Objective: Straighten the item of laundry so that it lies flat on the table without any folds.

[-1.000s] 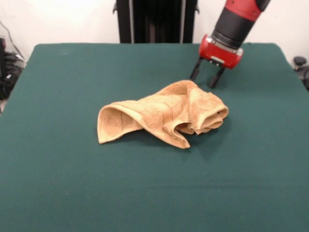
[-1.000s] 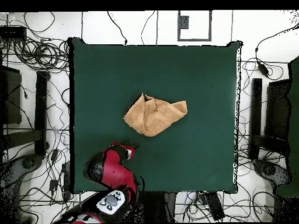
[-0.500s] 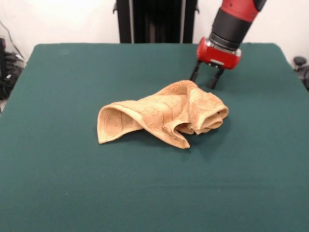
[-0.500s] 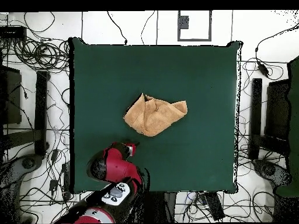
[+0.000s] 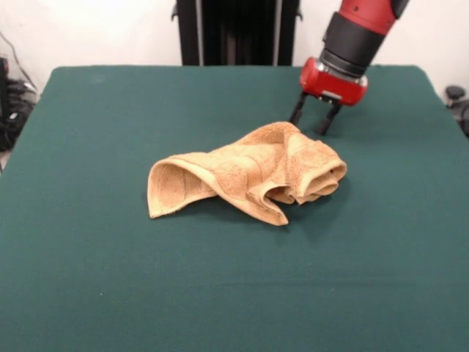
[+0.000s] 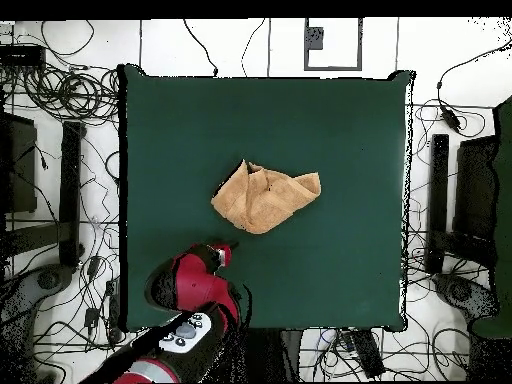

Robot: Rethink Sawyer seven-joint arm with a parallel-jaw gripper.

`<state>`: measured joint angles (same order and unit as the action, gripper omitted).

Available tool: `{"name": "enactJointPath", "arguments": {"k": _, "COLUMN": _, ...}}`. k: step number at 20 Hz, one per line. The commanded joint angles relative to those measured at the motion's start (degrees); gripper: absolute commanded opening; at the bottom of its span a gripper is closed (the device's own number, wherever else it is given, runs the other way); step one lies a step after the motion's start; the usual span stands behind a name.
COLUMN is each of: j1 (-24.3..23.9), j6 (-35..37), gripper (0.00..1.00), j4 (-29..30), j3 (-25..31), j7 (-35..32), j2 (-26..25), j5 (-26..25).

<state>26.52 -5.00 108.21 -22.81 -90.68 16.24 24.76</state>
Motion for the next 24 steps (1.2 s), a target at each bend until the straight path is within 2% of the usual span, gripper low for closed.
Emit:
{"name": "enactJointPath", "arguments": {"k": 1, "j1": -9.40, "j6": -24.26, "gripper": 1.00, "j4": -20.17, "j3": 2.45, "j7": -14.06, "j2": -26.57, "j5": 5.65}}
{"name": "enactJointPath", "arguments": {"k": 11, "j1": -13.89, "j6": -29.39, "gripper": 1.00, "j4": -23.98, "j3": 2.65, "j7": -13.73, "j2": -28.44, "j5": -3.46}}
{"name": "enactJointPath", "arguments": {"k": 18, "j1": -13.86, "j6": -30.93, "gripper": 1.00, "j4": -24.65, "j3": 1.81, "j7": -14.76, "j2": -29.36, "j5": -3.75}}
{"name": "enactJointPath", "arguments": {"k": 24, "j1": -12.58, "j6": -34.52, "gripper": 1.00, "j4": -24.38, "j3": 0.72, "j7": -15.48, "j2": -30.90, "j5": -0.96}}
